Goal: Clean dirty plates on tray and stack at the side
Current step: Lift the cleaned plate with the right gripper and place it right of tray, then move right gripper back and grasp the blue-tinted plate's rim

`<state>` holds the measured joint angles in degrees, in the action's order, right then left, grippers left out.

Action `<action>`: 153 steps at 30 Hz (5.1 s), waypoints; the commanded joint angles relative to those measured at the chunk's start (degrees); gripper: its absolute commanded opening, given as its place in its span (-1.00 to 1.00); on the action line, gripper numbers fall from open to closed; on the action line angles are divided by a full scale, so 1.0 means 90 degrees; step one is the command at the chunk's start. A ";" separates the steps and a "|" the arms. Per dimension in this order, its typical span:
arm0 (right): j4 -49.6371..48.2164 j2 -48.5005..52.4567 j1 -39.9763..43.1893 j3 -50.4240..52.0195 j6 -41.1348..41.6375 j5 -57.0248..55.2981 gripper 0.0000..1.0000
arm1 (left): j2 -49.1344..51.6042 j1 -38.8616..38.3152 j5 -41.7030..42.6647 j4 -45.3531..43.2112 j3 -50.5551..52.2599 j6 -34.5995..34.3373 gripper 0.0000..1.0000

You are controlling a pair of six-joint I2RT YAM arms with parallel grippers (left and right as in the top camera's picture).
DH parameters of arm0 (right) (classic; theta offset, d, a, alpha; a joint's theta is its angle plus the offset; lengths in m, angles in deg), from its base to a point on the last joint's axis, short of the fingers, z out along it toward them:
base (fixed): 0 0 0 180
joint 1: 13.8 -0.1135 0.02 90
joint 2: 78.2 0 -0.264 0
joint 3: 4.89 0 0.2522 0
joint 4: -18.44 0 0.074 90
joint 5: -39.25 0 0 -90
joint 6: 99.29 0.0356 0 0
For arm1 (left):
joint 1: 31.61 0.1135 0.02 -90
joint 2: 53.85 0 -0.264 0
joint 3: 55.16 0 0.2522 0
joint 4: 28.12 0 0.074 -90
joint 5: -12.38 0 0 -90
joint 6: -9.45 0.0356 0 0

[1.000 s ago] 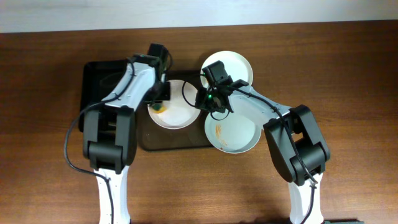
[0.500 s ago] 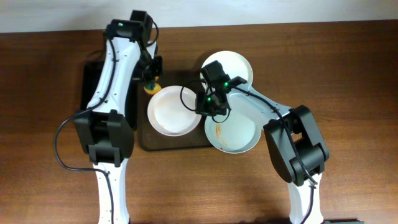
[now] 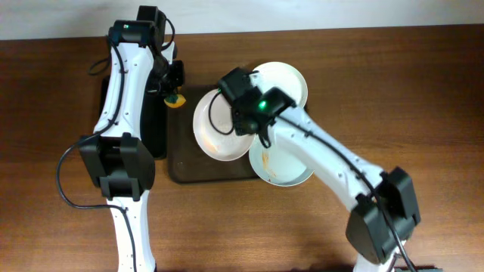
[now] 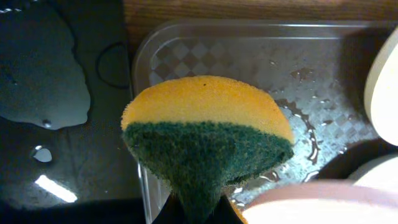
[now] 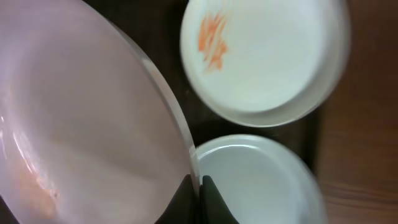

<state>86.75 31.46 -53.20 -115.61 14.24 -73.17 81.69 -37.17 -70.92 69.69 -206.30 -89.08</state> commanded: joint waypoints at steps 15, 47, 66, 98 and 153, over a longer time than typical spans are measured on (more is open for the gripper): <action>0.0270 -0.0277 -0.1948 -0.0131 0.0612 -0.6564 -0.92 | -0.0024 -0.0032 0.0357 0.0046 -0.0049 0.0148 -0.99; 0.1627 -0.1435 0.0648 -0.0134 0.0590 -0.0097 -0.92 | -0.0024 -0.0032 0.0330 -0.0279 -0.0049 0.0151 -0.99; -0.0214 -0.0971 0.7293 0.1863 -0.0945 0.3432 -0.92 | -0.0024 -0.0036 0.0328 -0.0457 -0.0049 0.0151 -0.99; -0.0644 -0.3147 0.6824 0.3135 -0.0957 0.4459 0.47 | -0.0024 -0.0049 0.0328 -0.0668 -0.0049 0.0151 -0.99; -0.1613 -0.0087 0.0631 0.2419 0.2045 0.2028 -0.92 | -0.0024 -0.0044 0.0328 -0.0617 -0.0049 0.0151 -0.99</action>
<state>73.65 26.89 -45.44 -93.43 28.30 -52.91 81.69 -37.54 -68.37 64.05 -206.28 -88.89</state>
